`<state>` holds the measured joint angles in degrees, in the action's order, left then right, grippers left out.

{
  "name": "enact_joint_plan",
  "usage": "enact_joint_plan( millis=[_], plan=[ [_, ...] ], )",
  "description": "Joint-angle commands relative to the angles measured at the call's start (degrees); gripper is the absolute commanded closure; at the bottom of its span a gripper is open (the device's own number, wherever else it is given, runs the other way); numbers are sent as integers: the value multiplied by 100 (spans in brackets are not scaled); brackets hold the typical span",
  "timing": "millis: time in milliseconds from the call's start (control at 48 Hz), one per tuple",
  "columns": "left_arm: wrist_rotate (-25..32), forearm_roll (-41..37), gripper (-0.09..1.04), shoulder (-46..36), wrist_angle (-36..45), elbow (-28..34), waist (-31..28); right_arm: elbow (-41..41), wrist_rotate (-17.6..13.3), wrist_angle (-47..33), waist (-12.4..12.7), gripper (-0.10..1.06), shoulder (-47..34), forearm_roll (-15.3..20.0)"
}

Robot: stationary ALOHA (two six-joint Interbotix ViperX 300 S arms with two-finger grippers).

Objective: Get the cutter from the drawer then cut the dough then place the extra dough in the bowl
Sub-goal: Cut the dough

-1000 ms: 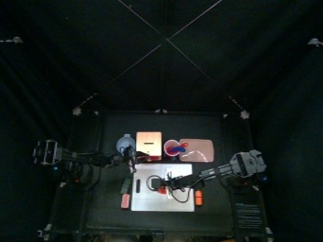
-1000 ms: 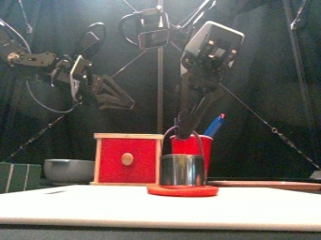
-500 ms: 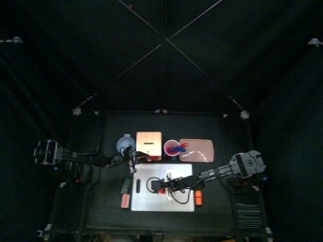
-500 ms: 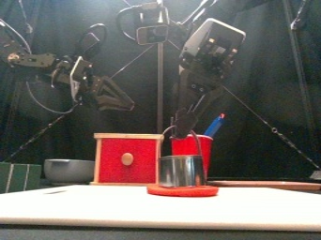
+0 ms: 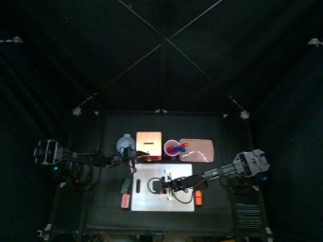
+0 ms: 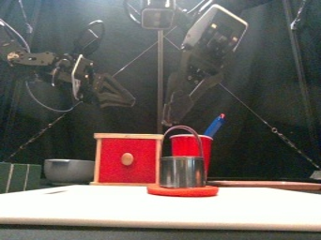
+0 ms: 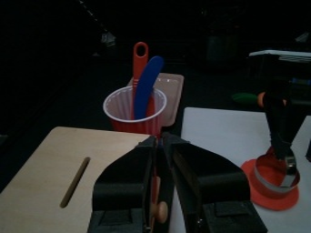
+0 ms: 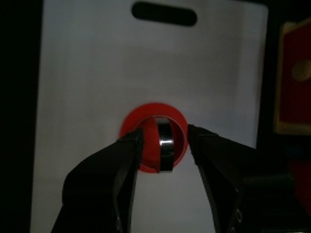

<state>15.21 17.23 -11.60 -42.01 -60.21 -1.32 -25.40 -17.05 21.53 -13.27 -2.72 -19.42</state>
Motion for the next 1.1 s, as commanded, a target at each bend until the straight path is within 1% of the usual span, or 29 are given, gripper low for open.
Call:
enact_joint_plan(
  millis=[21,125,229,271,292,396,479,521,542,625,729,812,854,958,1042,1104],
  plan=[
    [9,114,33,35,-299,70,281,-571,26,-870,62,16,659,-79],
    [9,158,33,158,-527,70,492,-1204,-26,-1538,264,16,967,-220],
    [9,334,33,404,-844,88,729,-1907,-44,-2716,483,16,1134,-202],
    [9,413,33,536,-967,97,809,-2162,-35,-3234,571,16,1151,-141],
    [9,448,33,598,-1037,105,861,-2364,-9,-3656,624,16,1151,-97],
    [9,589,33,949,-1424,123,1081,-2988,62,-5019,729,16,1037,53],
    [9,686,33,1213,-1740,176,1274,-3366,132,-5854,756,16,879,237],
    [9,729,33,1318,-1828,202,1354,-3480,229,-6152,756,16,773,387],
    [9,747,33,1354,-1863,229,1389,-3533,352,-6337,729,16,677,527],
    [0,817,32,1521,-1916,343,1573,-3533,809,-6671,712,16,422,1011],
    [0,835,32,1714,-1907,510,1731,-3428,1459,-6943,580,16,149,1591],
    [0,835,32,1854,-1907,633,1854,-3340,1775,-7022,492,16,18,1907],
    [0,835,31,1925,-1907,703,1898,-3322,1828,-7022,448,16,0,1960],
    [-26,835,27,2127,-1881,844,1995,-3331,1819,-7022,448,16,-9,1978],
    [-26,835,21,2241,-1854,923,2083,-3296,1819,-7022,448,16,-9,1969],
    [-35,844,15,2312,-1775,984,2136,-3278,1819,-7022,448,16,-9,1951]
  ],
)
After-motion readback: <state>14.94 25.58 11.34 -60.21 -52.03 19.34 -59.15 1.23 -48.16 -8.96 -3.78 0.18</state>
